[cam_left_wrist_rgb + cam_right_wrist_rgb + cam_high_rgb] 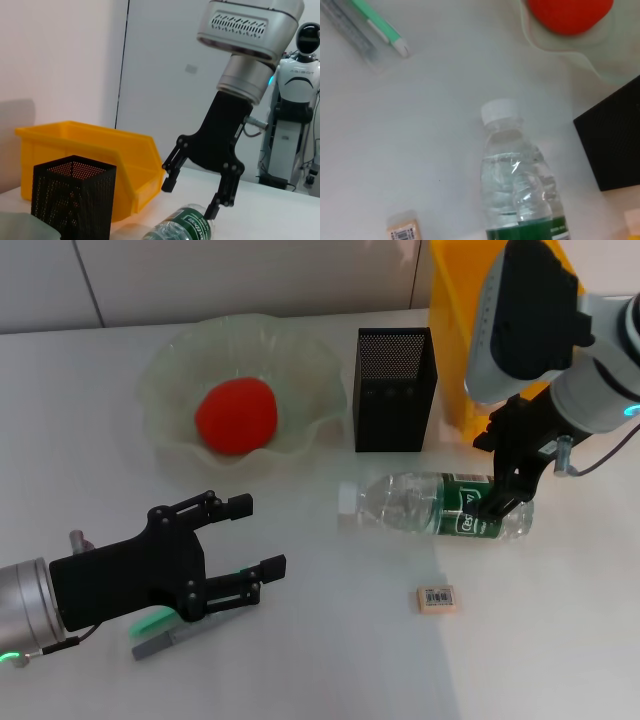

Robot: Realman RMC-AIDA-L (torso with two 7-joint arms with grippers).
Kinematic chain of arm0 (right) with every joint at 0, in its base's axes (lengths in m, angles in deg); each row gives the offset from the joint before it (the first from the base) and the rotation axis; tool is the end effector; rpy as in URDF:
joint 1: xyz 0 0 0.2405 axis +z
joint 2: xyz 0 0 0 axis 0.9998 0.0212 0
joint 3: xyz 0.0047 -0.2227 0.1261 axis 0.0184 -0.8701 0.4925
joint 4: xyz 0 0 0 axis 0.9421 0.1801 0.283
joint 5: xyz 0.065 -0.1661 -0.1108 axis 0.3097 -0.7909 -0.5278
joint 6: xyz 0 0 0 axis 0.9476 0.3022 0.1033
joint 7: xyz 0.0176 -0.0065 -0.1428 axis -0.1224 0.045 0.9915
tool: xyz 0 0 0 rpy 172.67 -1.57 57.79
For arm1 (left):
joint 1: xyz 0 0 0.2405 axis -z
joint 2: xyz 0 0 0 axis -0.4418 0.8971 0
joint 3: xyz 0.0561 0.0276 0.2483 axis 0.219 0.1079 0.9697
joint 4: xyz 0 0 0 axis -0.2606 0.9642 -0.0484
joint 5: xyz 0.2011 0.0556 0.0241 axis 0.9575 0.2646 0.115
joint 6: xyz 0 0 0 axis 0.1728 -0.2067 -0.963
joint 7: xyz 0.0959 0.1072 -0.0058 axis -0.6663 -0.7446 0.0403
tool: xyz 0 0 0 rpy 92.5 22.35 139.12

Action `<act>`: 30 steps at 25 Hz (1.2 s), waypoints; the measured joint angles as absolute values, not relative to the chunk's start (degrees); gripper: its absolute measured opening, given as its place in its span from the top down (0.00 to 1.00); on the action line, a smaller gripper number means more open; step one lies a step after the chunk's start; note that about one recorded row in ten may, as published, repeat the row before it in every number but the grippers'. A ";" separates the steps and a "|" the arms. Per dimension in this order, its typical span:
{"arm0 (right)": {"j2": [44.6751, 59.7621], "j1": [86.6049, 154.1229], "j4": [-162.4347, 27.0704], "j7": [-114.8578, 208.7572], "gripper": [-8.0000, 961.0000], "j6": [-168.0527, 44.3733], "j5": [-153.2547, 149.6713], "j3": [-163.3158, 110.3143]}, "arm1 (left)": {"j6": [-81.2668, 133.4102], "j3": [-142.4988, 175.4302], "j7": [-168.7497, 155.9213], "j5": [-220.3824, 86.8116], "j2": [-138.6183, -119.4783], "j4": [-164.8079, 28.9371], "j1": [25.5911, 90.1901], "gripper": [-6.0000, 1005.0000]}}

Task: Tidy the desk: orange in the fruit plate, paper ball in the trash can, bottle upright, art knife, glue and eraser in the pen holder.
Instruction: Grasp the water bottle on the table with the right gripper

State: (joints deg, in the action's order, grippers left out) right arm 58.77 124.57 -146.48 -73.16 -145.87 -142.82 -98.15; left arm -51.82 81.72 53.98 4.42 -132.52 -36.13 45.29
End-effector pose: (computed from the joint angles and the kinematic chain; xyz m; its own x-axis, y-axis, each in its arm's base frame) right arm 0.1703 0.3595 0.0172 0.8556 -0.2676 0.4431 -0.1046 -0.9277 -0.3584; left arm -0.2610 0.2767 -0.0419 0.7703 0.1676 0.6152 0.3171 -0.9378 -0.1415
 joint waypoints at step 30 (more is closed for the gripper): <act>59.03 126.45 -130.34 -73.19 0.13 -134.22 -142.40 -100.72 | -52.10 81.75 54.00 4.46 -132.52 -36.12 45.29 0.20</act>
